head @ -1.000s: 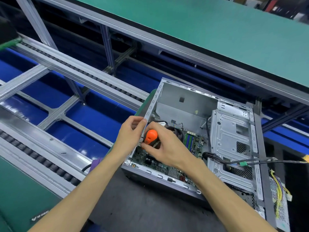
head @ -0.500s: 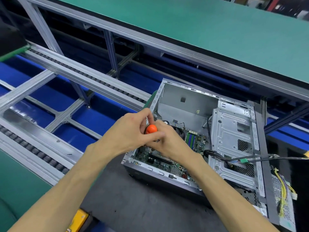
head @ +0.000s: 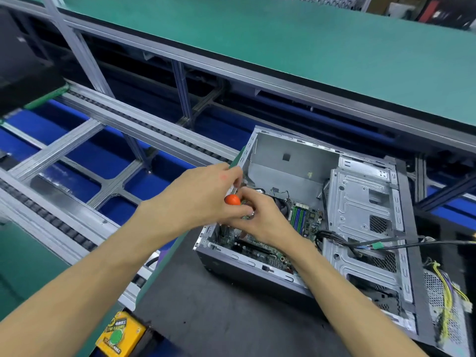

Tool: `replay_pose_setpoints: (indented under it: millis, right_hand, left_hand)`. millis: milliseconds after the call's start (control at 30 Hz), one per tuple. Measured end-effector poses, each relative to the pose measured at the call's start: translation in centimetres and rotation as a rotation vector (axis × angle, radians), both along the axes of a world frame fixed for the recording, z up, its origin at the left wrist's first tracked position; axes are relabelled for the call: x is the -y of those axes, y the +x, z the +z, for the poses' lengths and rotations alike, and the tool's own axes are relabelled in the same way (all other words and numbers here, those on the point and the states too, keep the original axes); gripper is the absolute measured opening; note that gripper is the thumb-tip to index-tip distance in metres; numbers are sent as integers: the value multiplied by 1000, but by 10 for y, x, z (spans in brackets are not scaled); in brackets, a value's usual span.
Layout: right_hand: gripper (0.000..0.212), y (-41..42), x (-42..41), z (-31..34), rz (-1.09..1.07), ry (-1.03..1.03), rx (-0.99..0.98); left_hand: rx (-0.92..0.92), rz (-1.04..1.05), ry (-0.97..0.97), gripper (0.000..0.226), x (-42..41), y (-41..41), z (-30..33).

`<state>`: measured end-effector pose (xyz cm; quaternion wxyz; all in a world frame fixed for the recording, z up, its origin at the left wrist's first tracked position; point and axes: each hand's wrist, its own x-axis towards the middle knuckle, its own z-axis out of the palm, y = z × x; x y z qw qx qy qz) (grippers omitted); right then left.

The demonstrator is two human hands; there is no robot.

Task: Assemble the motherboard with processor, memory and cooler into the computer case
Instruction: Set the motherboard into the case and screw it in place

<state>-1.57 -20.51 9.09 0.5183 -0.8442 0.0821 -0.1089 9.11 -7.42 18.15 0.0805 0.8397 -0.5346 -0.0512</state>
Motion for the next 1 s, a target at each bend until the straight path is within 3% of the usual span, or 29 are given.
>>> replay_pose_setpoints:
  millis: [67,167,300,467,533,633,733,867,933,1000]
  right_hand:
    - [34,1,-2,-1,8,13,-5]
    - [33,-2,-5,-1,41,52,13]
    - [23,-4,-1,0,11,146,19]
    - [26,0,0,1,-22,219,-12]
    - [27,-1,-3,0,19,240,4]
    - [21,-4,-4,0,67,347,-11]
    - [16,-5,-1,1,61,366,-25]
    - [25,-1,0,2,44,306,-4]
    - [24,-2,-2,4,71,340,-9]
    - [20,-3,-2,5,99,396,-18]
  left_hand:
    - [37,45,32,36,5,-1,-1]
    - [-54,-59,105,9,9,-3,5]
    - [-201,-170,156,17,5,-2,11]
    - [99,106,76,43,8,-11,3]
    - [70,110,50,30,10,-12,3]
    - [-82,-50,120,8,8,-9,8]
    - [-134,-119,116,17,4,-9,8]
    - [72,96,40,41,4,-13,-1]
    - [39,111,31,29,7,-11,-4]
    - [-42,-1,64,11,8,-6,-1]
